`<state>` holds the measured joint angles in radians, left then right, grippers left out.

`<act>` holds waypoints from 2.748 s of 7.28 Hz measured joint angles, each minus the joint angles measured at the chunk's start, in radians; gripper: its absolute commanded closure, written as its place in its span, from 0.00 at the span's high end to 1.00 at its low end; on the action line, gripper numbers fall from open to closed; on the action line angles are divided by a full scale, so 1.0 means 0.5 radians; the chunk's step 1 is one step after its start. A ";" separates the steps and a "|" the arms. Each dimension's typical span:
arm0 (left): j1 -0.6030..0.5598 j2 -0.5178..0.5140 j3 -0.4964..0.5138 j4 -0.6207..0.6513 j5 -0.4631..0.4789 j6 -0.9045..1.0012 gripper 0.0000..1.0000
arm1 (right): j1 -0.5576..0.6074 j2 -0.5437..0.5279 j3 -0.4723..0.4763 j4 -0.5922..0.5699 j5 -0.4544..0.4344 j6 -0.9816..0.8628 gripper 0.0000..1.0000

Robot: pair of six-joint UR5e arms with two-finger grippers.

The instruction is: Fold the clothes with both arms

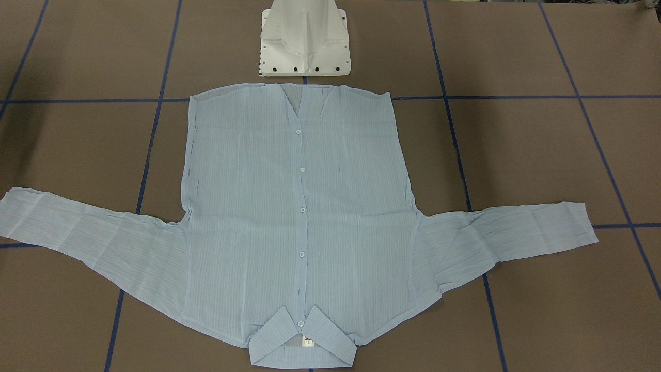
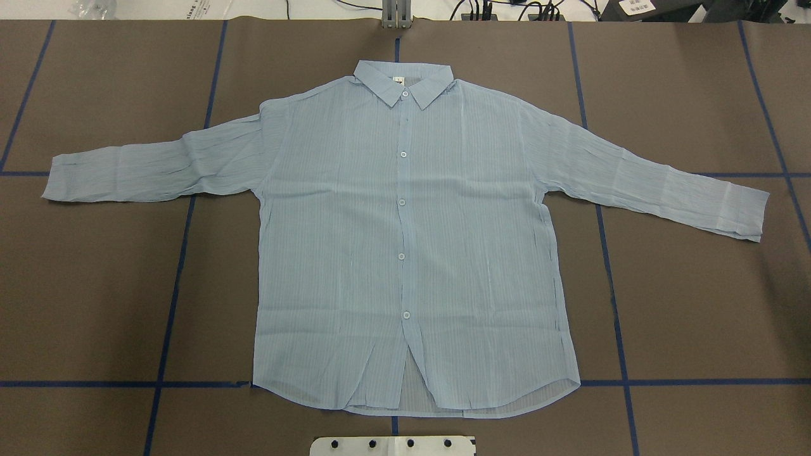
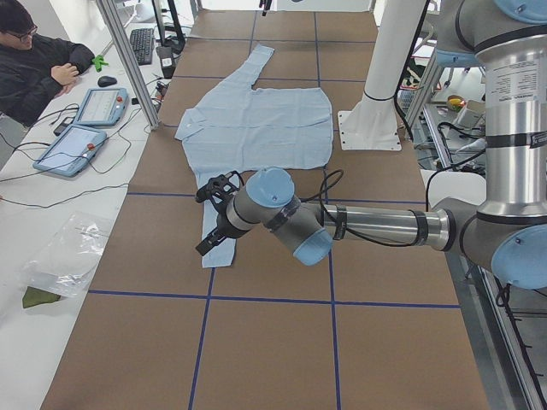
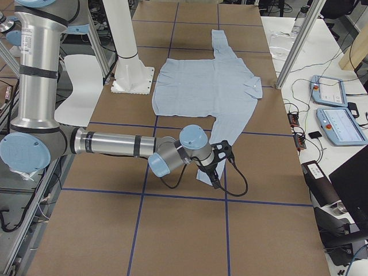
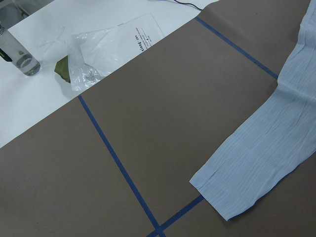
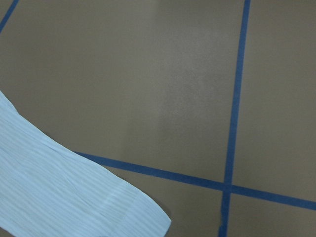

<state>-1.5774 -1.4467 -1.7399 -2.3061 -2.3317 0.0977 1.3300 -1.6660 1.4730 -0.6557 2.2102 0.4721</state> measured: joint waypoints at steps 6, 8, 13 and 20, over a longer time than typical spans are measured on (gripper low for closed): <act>-0.002 0.008 -0.005 -0.002 0.000 0.003 1.00 | -0.343 0.130 -0.402 0.467 -0.350 0.323 0.60; -0.002 0.011 -0.005 -0.002 0.000 0.004 1.00 | -0.377 0.151 -0.433 0.470 -0.388 0.321 0.55; -0.002 0.010 -0.002 -0.002 0.000 0.004 1.00 | -0.407 0.144 -0.490 0.470 -0.396 0.240 0.00; -0.002 0.012 -0.006 -0.002 0.000 0.004 1.00 | -0.357 0.186 -0.122 0.284 -0.376 0.356 0.00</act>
<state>-1.5785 -1.4406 -1.7431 -2.3071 -2.3317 0.0997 1.1513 -1.5729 1.4118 -0.5137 2.0221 0.6500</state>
